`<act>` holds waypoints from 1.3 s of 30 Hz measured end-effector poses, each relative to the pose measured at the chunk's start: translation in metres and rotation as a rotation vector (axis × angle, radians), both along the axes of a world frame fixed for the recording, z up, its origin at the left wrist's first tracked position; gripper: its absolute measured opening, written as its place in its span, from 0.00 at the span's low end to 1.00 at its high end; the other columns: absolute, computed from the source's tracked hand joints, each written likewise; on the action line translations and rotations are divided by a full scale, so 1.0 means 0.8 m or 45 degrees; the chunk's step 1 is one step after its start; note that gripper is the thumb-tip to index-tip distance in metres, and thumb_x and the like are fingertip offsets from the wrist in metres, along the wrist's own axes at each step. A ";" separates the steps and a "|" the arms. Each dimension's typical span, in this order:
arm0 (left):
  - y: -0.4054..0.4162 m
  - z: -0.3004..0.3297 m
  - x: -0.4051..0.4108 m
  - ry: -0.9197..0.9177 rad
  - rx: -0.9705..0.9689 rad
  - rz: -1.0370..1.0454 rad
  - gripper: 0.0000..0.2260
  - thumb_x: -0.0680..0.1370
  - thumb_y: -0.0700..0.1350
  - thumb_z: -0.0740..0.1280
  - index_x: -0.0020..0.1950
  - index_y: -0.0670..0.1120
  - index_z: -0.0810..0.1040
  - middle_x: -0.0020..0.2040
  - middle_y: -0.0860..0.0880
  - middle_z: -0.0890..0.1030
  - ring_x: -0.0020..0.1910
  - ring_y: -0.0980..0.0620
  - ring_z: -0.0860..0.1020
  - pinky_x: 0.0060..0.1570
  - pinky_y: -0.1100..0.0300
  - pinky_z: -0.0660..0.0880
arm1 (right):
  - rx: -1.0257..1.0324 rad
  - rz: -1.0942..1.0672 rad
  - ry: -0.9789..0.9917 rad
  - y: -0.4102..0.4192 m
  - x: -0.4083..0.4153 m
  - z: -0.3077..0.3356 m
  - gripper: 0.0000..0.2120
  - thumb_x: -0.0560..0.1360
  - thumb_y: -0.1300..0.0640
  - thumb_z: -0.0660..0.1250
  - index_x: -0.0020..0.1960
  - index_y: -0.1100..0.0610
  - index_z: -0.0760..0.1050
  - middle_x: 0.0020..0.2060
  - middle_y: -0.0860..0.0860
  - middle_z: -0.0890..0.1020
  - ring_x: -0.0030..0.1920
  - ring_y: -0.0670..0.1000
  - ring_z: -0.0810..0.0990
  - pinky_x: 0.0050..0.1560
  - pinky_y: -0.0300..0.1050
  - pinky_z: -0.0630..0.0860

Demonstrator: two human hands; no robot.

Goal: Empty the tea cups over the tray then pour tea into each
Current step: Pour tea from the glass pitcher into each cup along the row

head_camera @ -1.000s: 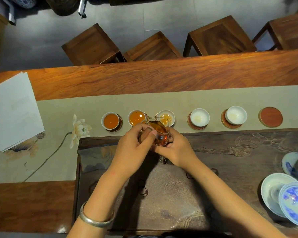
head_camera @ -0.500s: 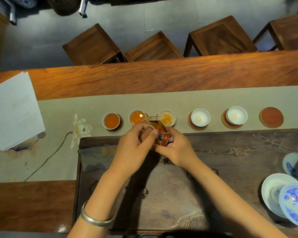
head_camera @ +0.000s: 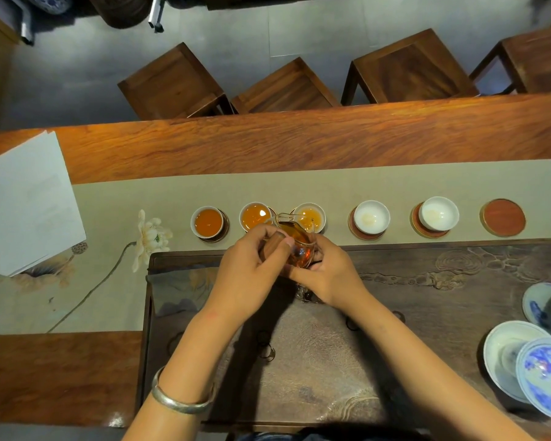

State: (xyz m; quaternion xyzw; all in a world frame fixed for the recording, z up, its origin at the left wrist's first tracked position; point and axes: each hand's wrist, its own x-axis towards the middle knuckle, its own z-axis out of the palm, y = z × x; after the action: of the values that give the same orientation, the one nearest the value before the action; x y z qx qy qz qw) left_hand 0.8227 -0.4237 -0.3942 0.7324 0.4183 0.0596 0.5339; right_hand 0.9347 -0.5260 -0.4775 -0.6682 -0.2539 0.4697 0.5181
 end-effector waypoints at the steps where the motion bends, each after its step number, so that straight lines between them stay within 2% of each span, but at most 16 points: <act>1: 0.000 0.001 0.000 0.001 -0.002 -0.004 0.05 0.80 0.50 0.66 0.51 0.52 0.79 0.44 0.52 0.83 0.44 0.57 0.81 0.48 0.48 0.80 | -0.004 0.002 0.007 0.000 0.000 0.000 0.27 0.57 0.27 0.77 0.54 0.28 0.76 0.54 0.42 0.86 0.56 0.45 0.84 0.62 0.54 0.79; 4: 0.000 0.003 0.000 -0.001 -0.011 -0.008 0.06 0.80 0.51 0.65 0.52 0.51 0.79 0.45 0.51 0.84 0.46 0.53 0.82 0.49 0.44 0.80 | -0.019 0.008 0.015 -0.001 0.001 0.001 0.28 0.56 0.27 0.77 0.54 0.31 0.77 0.54 0.42 0.86 0.56 0.45 0.84 0.62 0.55 0.79; 7: -0.001 0.005 0.001 -0.007 -0.030 0.005 0.08 0.78 0.54 0.65 0.51 0.52 0.79 0.45 0.51 0.85 0.46 0.52 0.83 0.49 0.42 0.79 | -0.033 0.005 0.018 -0.002 0.002 0.001 0.32 0.57 0.28 0.77 0.57 0.38 0.77 0.53 0.43 0.86 0.55 0.45 0.84 0.61 0.55 0.80; 11: -0.001 0.005 0.003 -0.006 -0.035 0.004 0.09 0.77 0.54 0.64 0.51 0.51 0.79 0.46 0.50 0.85 0.46 0.51 0.83 0.49 0.41 0.79 | -0.062 0.013 0.017 -0.002 0.002 0.000 0.30 0.58 0.32 0.78 0.57 0.38 0.76 0.53 0.43 0.86 0.55 0.45 0.84 0.61 0.55 0.80; 16: 0.000 0.005 0.003 0.003 -0.022 0.004 0.09 0.77 0.55 0.64 0.51 0.52 0.79 0.45 0.51 0.85 0.45 0.53 0.83 0.49 0.42 0.79 | -0.067 0.016 0.009 -0.002 0.002 0.001 0.31 0.58 0.31 0.77 0.58 0.39 0.76 0.54 0.41 0.85 0.55 0.42 0.84 0.61 0.49 0.80; 22: 0.001 0.004 0.006 0.012 0.005 0.010 0.10 0.76 0.56 0.64 0.50 0.53 0.80 0.43 0.52 0.85 0.43 0.54 0.83 0.48 0.43 0.79 | -0.077 0.007 0.034 -0.001 0.002 -0.001 0.27 0.60 0.36 0.78 0.56 0.39 0.77 0.52 0.40 0.86 0.54 0.42 0.84 0.59 0.47 0.79; 27: 0.001 0.003 0.007 -0.004 0.009 0.003 0.12 0.75 0.59 0.63 0.48 0.54 0.79 0.43 0.54 0.84 0.43 0.56 0.82 0.47 0.45 0.80 | -0.088 0.008 0.036 -0.002 0.004 -0.003 0.26 0.61 0.38 0.78 0.57 0.41 0.77 0.51 0.41 0.86 0.53 0.43 0.85 0.59 0.50 0.80; 31: 0.002 0.000 0.007 0.013 0.035 0.003 0.11 0.76 0.58 0.63 0.49 0.54 0.80 0.43 0.56 0.84 0.43 0.59 0.82 0.47 0.49 0.80 | -0.102 0.012 0.018 -0.002 0.004 -0.004 0.28 0.62 0.39 0.78 0.59 0.44 0.78 0.51 0.42 0.86 0.53 0.43 0.85 0.60 0.52 0.80; 35: 0.002 -0.001 0.006 0.015 0.053 -0.012 0.10 0.77 0.57 0.64 0.49 0.54 0.80 0.43 0.57 0.83 0.42 0.60 0.81 0.44 0.54 0.79 | -0.118 0.019 0.015 -0.003 0.004 -0.003 0.28 0.61 0.38 0.77 0.59 0.43 0.77 0.52 0.42 0.86 0.53 0.43 0.84 0.61 0.53 0.80; 39: 0.002 -0.002 0.007 0.012 0.062 -0.010 0.10 0.76 0.57 0.64 0.50 0.53 0.80 0.42 0.55 0.84 0.42 0.60 0.81 0.43 0.55 0.79 | -0.116 -0.002 0.045 -0.003 0.003 -0.002 0.33 0.61 0.38 0.78 0.62 0.49 0.77 0.53 0.45 0.86 0.55 0.46 0.85 0.61 0.56 0.79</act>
State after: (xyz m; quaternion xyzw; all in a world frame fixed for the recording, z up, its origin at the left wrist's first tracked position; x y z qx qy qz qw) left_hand 0.8280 -0.4222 -0.3954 0.7471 0.4164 0.0641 0.5142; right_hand 0.9374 -0.5282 -0.4794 -0.6830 -0.2225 0.4921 0.4918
